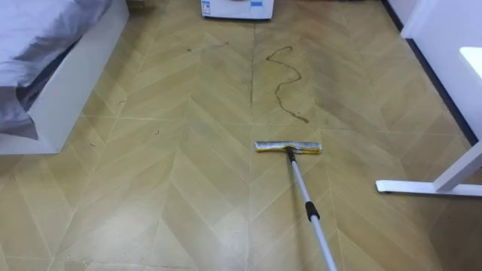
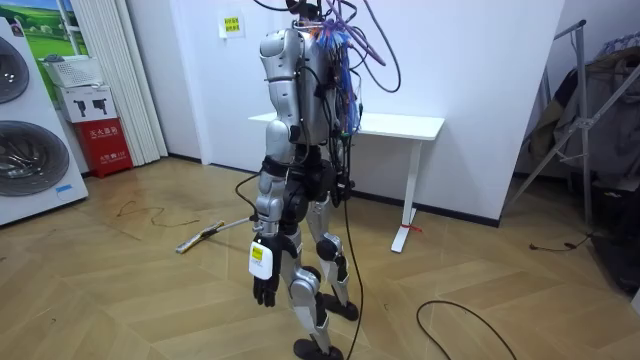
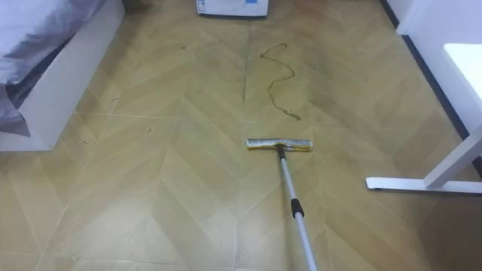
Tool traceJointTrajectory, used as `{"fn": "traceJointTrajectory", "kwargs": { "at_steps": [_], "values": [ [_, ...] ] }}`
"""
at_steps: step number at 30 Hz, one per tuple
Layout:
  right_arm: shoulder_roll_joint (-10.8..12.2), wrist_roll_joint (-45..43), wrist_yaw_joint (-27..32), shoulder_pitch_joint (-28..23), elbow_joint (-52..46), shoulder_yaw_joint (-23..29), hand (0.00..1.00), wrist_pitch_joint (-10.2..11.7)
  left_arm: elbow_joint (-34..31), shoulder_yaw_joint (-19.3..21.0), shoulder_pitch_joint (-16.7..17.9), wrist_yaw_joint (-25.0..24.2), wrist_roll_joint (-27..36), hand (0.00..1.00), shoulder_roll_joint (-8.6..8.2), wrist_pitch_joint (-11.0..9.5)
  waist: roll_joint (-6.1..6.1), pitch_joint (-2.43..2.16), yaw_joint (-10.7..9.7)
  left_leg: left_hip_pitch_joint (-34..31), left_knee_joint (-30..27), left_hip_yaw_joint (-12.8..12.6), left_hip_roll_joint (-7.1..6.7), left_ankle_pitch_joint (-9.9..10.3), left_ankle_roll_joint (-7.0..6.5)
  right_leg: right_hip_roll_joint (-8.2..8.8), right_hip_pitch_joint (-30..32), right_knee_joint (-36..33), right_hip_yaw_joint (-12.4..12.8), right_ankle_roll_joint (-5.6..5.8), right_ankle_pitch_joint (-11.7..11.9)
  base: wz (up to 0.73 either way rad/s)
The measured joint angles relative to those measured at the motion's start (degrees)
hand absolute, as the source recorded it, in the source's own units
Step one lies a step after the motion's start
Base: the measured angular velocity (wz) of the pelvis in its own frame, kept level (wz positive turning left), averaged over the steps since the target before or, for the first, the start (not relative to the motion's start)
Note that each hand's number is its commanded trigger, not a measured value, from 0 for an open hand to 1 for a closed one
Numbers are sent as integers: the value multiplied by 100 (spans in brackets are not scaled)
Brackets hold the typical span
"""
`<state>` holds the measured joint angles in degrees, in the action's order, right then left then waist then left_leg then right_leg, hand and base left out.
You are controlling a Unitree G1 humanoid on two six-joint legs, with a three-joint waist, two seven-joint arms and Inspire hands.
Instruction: Mop floor
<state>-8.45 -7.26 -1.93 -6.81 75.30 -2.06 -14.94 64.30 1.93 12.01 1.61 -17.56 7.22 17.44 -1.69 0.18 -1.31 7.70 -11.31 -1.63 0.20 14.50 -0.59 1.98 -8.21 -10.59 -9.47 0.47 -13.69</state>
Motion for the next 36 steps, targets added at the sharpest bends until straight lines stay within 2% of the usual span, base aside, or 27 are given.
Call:
{"fn": "traceJointTrajectory", "kwargs": {
  "at_steps": [16,22,25,27,31,33,35,36],
  "values": [
    [-12,5,-15,6,-27,-2,100,1,-12,15,-24,2,0,0,27,-38,19,13,9,0,0,-1,1,0,0,0,3,3,6,0,0,0],
    [-11,5,-41,2,-25,-19,100,7,-10,14,-28,20,3,0,26,-123,37,13,18,-15,-1,-7,2,0,0,0,50,-1,12,0,0,0],
    [-10,13,-71,3,-37,-62,100,2,-29,12,-28,20,2,0,25,-122,40,4,10,-148,-9,-9,2,0,0,2,165,-18,-11,0,0,0],
    [-10,101,-66,61,-53,-58,100,-13,-84,7,-62,31,-7,0,15,-112,34,-33,5,-370,-82,13,3,-1,-1,9,391,-83,-32,-10,7,2],
    [-5,266,15,195,30,-80,100,-13,-24,-21,-262,41,0,0,16,-111,45,-35,8,-702,-243,31,14,-1,-1,29,727,-289,-88,-12,7,5],
    [-5,356,152,285,42,-125,100,-12,46,-107,-435,51,2,0,12,-146,51,-26,7,-896,-294,36,18,-1,0,34,891,-345,-114,-16,10,4],
    [-6,414,214,336,94,-158,100,-7,127,-132,-523,57,28,0,-10,-186,105,11,7,-1003,-374,38,14,-1,0,47,995,-429,-115,-16,10,0],
    [-5,486,230,337,146,-183,100,-6,188,-193,-560,65,85,0,-12,-221,85,28,2,-1107,-454,40,4,-1,-1,63,1096,-465,-130,-16,9,0]
  ]
}}
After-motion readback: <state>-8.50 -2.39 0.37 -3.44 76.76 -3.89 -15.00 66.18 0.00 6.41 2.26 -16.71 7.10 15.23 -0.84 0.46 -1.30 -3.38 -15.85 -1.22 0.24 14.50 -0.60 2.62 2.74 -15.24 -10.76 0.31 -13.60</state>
